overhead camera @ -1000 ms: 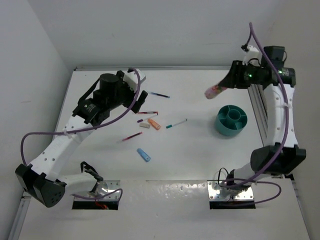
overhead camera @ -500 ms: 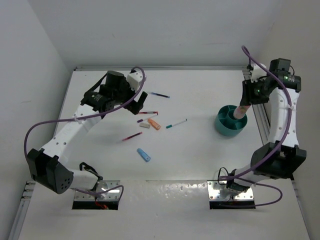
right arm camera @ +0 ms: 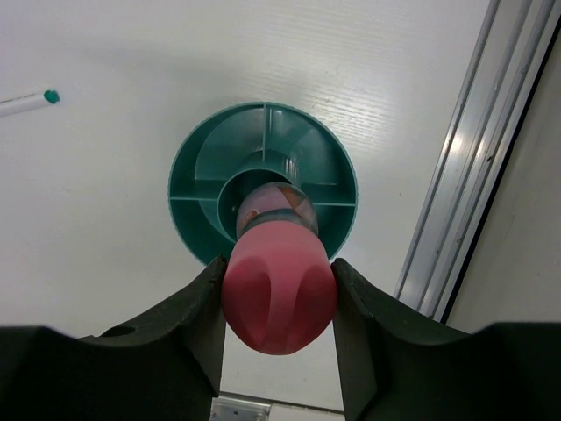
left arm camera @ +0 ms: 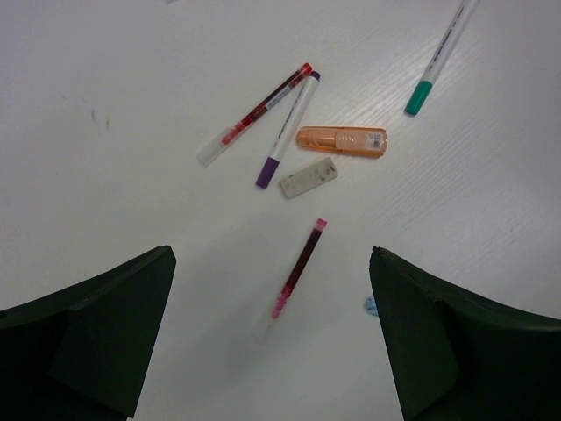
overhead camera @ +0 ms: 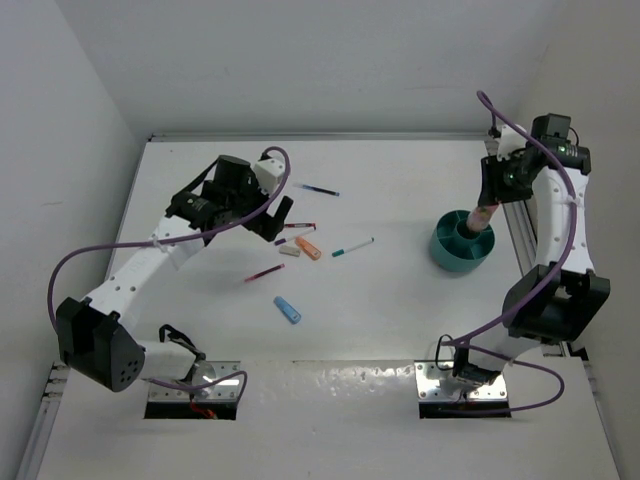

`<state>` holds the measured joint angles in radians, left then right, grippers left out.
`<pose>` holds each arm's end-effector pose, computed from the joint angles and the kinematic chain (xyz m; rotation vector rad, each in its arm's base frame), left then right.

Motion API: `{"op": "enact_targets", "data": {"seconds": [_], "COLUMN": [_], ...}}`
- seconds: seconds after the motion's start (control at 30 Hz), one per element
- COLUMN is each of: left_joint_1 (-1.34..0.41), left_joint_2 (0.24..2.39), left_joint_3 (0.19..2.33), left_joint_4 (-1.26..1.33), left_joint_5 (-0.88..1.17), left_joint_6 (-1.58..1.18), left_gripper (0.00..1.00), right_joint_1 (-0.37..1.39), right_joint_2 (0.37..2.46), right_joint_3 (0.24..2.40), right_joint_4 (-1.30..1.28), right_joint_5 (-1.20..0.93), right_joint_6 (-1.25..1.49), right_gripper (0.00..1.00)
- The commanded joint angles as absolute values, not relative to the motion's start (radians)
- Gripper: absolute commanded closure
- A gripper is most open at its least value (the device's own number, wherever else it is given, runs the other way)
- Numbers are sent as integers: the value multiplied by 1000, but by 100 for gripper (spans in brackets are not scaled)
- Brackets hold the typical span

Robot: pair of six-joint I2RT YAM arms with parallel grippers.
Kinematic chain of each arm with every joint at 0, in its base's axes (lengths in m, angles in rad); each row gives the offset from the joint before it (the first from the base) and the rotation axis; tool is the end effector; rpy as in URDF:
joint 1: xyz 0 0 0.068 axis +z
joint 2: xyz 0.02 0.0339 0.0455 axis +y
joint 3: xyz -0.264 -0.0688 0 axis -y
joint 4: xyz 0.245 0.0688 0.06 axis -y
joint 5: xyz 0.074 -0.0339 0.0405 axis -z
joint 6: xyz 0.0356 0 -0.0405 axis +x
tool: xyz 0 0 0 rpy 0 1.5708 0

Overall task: Sort the stationery into containers
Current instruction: Place the stationery in the storage box.

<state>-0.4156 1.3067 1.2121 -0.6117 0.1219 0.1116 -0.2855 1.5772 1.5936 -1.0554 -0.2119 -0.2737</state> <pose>0.2579 -0.1186 0.3340 0.6582 2.1918 -0.2978 0.3100 -0.0832 0.3477 -0.0594 2.5738 0.0696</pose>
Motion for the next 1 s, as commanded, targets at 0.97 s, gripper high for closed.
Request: {"op": "enact_targets", "data": {"seconds": [0.97], "left_joint_1": [-374], "left_joint_2": [1264], "left_joint_3": [1170], "left_joint_4": [-555], "left_joint_5": [86], "left_joint_6": [89], "left_gripper": [0], "right_joint_1": [-239], "right_joint_2": [1456], "right_joint_3": [1413], "right_joint_4": [-965], "right_joint_5": [-202], "right_joint_6": [-272], "right_gripper": [100]}}
